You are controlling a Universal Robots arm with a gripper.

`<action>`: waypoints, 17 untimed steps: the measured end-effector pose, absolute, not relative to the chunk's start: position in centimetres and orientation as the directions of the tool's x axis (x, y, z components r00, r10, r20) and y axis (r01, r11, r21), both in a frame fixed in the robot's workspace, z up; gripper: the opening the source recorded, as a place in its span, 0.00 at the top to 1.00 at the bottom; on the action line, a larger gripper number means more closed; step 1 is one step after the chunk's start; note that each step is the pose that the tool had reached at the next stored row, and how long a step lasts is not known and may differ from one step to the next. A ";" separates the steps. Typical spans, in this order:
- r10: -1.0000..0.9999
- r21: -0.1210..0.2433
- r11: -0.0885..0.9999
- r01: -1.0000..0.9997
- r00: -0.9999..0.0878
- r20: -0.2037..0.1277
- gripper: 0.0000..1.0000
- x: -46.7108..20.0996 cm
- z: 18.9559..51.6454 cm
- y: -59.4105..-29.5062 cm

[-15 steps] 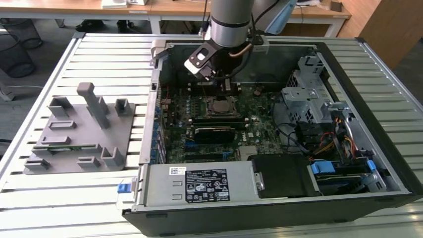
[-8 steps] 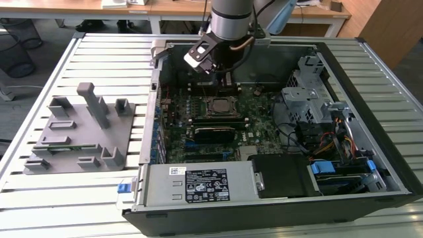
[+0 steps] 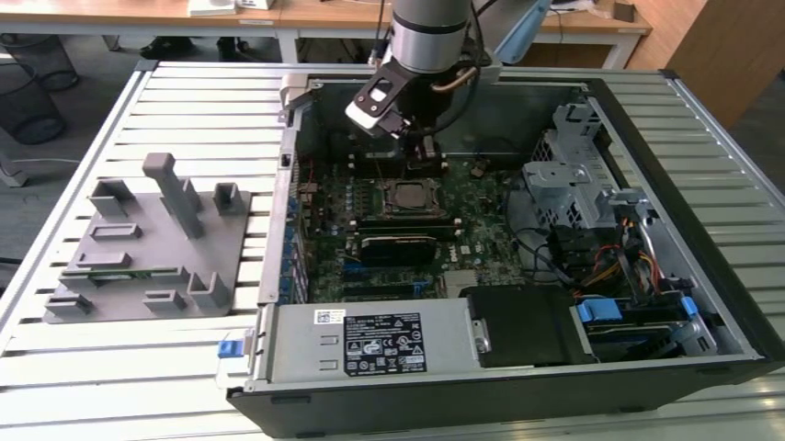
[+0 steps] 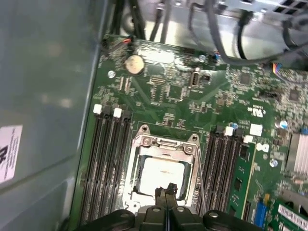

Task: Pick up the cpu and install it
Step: 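Install the first cpu locking lever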

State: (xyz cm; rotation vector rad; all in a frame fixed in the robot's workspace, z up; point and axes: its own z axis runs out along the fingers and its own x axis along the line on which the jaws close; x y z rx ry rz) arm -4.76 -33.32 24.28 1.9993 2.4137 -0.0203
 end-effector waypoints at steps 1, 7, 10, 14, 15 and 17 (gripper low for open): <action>0.979 -0.005 0.204 0.979 -0.204 -0.014 0.89 -4.8 24.3 -33.3; 0.951 -0.005 0.310 0.951 -0.310 -0.014 0.89 -4.8 24.3 -33.3; 0.933 -0.006 0.360 0.933 -0.360 -0.015 0.89 -4.8 24.3 -33.3; 0.905 -0.007 0.424 0.905 -0.424 -0.018 0.89 -4.8 24.3 -33.3; 0.897 -0.007 0.441 0.898 -0.441 -0.018 0.89 -4.8 24.3 -33.3; 0.882 -0.008 0.472 0.882 -0.472 -0.019 0.89 -4.8 24.3 -33.3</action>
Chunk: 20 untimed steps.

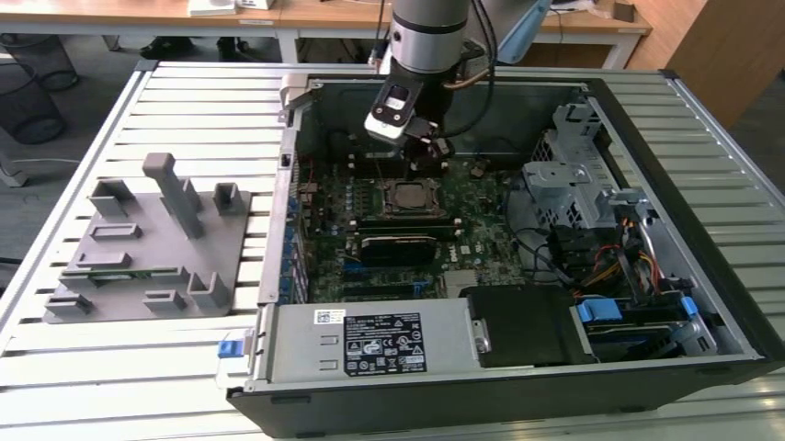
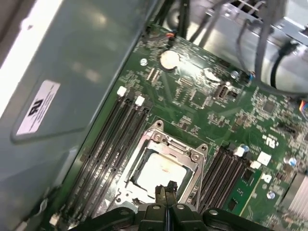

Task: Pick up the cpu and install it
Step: 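Install the first cpu locking lever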

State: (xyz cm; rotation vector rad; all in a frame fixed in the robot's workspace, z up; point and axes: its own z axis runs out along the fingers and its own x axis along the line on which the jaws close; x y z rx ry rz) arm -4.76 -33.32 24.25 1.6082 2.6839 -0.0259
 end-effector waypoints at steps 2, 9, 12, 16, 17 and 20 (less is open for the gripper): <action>0.865 -0.008 0.502 0.865 -0.502 -0.021 0.89 -4.8 24.3 -33.3; 0.798 -0.010 0.602 0.798 -0.603 -0.023 0.89 -4.8 24.2 -33.3; 0.767 -0.010 0.641 0.768 -0.641 -0.024 0.89 -4.8 24.2 -33.3; 0.725 -0.011 0.688 0.725 -0.688 -0.025 0.89 -4.8 24.2 -33.3; 0.714 -0.012 0.700 0.714 -0.700 -0.025 0.89 -4.8 24.2 -33.3; 0.677 -0.013 0.735 0.678 -0.735 -0.026 0.89 -4.8 24.2 -33.3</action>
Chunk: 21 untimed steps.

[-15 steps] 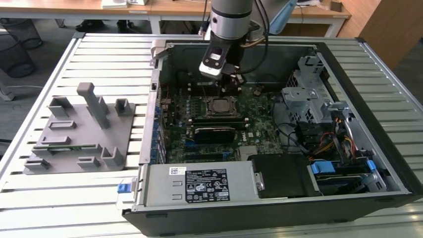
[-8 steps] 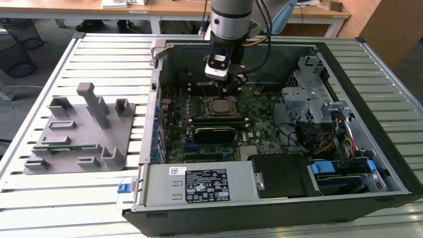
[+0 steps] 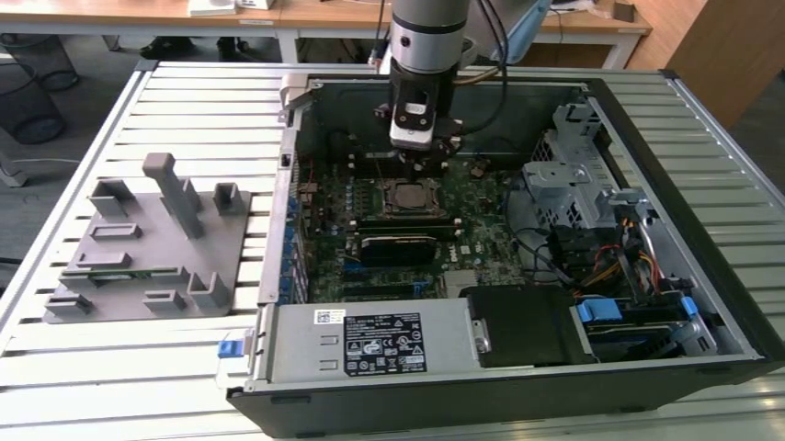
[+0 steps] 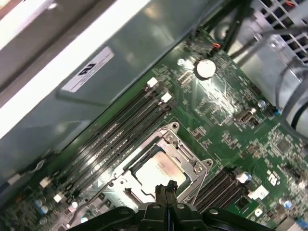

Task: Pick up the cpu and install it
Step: 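Install the first cpu locking lever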

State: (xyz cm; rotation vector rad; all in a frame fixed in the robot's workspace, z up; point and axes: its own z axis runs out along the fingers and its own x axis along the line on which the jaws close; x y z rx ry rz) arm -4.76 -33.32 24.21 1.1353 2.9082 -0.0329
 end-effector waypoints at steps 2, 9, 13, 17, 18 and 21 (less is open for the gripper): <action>0.652 -0.013 0.758 0.652 -0.758 -0.026 0.89 -4.8 24.2 -33.3; 0.553 -0.015 0.833 0.554 -0.833 -0.028 0.89 -4.8 24.2 -33.3; 0.493 -0.017 0.870 0.493 -0.870 -0.029 0.89 -4.8 24.2 -33.3; 0.431 -0.019 0.902 0.432 -0.902 -0.030 0.89 -4.8 24.2 -33.3; 0.416 -0.020 0.909 0.416 -0.909 -0.030 0.89 -4.8 24.2 -33.3; 0.366 -0.021 0.930 0.366 -0.930 -0.031 0.89 -4.8 24.2 -33.3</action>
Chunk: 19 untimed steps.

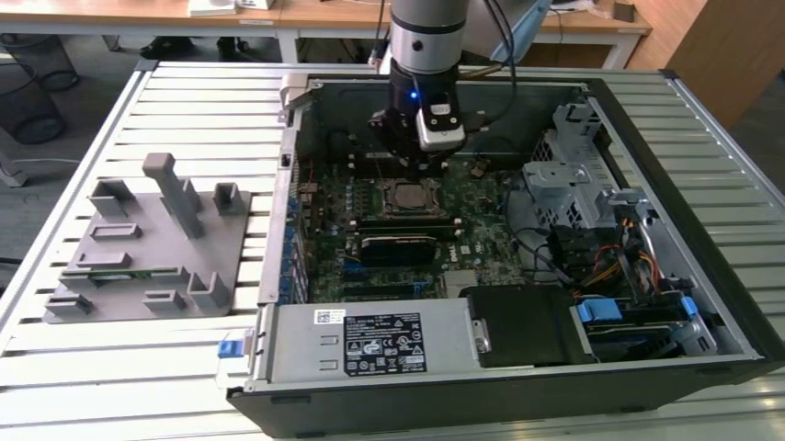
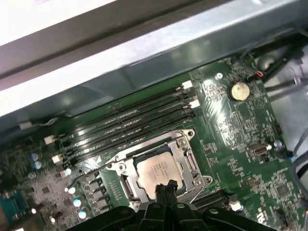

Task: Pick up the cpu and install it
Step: 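Install the first cpu locking lever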

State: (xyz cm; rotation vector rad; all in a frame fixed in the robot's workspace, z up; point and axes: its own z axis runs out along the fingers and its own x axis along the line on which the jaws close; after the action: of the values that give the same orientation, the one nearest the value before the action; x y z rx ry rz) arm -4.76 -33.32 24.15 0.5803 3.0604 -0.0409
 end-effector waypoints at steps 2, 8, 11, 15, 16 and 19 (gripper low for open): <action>0.331 -0.022 0.943 0.332 -0.943 -0.031 0.89 -4.8 24.1 -33.3; 0.228 -0.023 0.973 0.229 -0.973 -0.032 0.89 -4.8 24.1 -33.3; 0.174 -0.024 0.984 0.174 -0.984 -0.032 0.89 -4.8 24.1 -33.3; 0.105 -0.024 0.994 0.106 -0.994 -0.032 0.89 -4.8 24.1 -33.3; 0.087 -0.024 0.996 0.088 -0.996 -0.032 0.89 -4.8 24.1 -33.3; 0.035 -0.025 0.999 0.036 -0.999 -0.032 0.89 -4.8 24.1 -33.3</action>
State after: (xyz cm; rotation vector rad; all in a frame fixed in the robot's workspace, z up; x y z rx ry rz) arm -4.76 -33.32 24.12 0.0546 3.1094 -0.0403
